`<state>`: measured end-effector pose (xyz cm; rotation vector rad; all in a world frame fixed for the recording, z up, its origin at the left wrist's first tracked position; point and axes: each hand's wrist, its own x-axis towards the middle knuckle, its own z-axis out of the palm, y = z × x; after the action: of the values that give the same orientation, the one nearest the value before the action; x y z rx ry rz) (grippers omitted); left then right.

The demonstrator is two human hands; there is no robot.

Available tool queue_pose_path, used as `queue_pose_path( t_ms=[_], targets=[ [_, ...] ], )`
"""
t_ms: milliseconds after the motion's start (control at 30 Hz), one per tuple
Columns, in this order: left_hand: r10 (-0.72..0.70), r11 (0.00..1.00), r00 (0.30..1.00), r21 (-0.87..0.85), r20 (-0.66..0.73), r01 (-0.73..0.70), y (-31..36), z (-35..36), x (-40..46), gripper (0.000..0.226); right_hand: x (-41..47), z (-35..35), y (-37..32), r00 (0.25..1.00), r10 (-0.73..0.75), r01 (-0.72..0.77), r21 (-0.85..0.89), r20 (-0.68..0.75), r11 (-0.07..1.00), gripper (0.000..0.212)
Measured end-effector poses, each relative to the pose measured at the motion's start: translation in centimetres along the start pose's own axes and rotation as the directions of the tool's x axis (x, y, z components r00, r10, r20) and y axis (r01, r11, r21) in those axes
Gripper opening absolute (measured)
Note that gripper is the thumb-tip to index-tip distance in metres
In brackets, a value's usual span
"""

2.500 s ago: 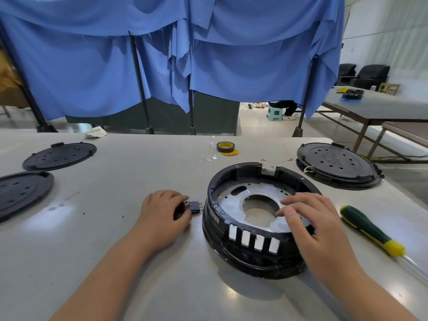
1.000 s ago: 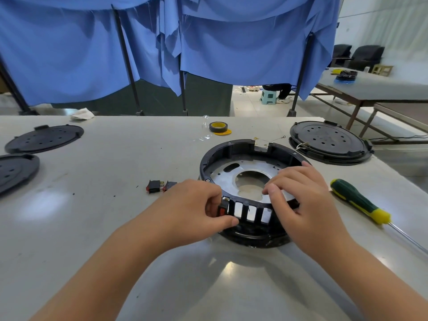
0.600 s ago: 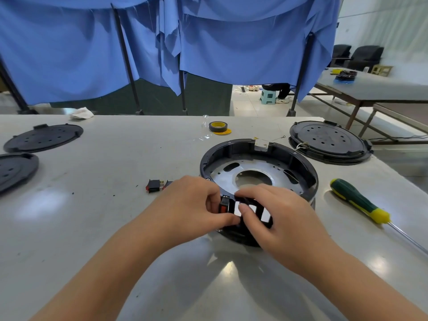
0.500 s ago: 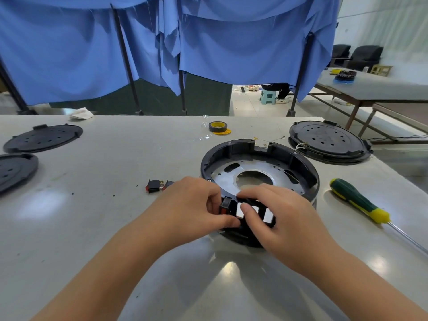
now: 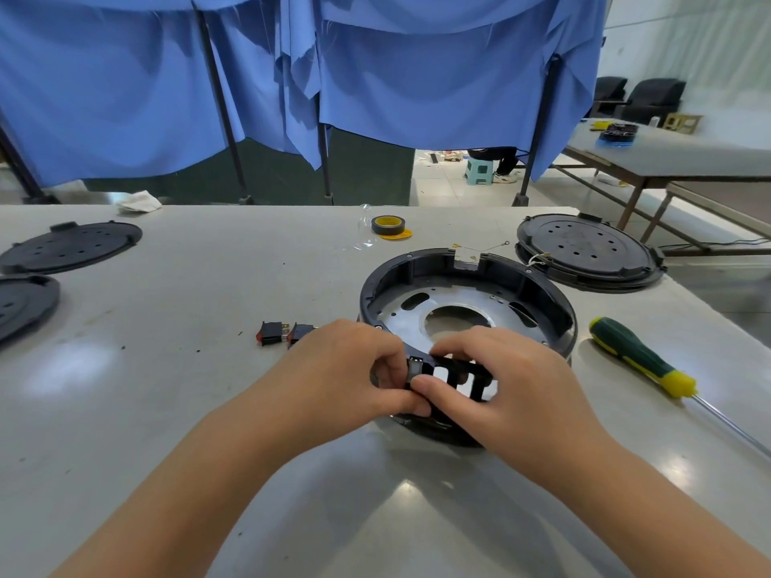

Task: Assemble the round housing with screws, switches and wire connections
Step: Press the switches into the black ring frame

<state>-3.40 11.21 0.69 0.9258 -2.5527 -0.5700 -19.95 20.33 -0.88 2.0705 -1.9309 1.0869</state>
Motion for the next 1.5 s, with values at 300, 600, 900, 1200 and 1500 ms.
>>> queue_pose_path(
  t_ms=[300,600,900,1200,1500],
  targets=[
    [0.067,0.996,0.996,-0.056,-0.051,-0.070,-1.1,-1.0,0.1,0.051,-0.2,0.0,0.2,0.995,-0.100,0.099,-0.070,-0.006,0.993,0.037],
    [0.044,0.991,0.999,-0.125,-0.023,-0.047,-1.4,-0.7,0.5,0.041,-0.2,0.3,0.1,0.974,-0.226,0.227,-0.063,0.030,0.972,0.024],
    [0.062,0.984,0.997,-0.162,-0.043,-0.068,-1.4,-0.7,0.6,0.040,0.1,0.1,-0.1,0.954,-0.284,0.296,-0.160,0.097,0.942,0.026],
    [0.041,0.977,0.998,-0.206,-0.043,-0.049,-1.4,-0.6,0.7,0.039,-0.1,0.2,-0.4,0.982,-0.166,0.177,-0.136,0.089,0.975,0.023],
    [0.063,0.973,0.998,-0.221,-0.007,-0.063,-1.6,-0.5,0.5,0.039,-0.2,-0.1,0.2,0.986,-0.124,0.135,-0.094,0.111,0.986,0.031]
  ],
)
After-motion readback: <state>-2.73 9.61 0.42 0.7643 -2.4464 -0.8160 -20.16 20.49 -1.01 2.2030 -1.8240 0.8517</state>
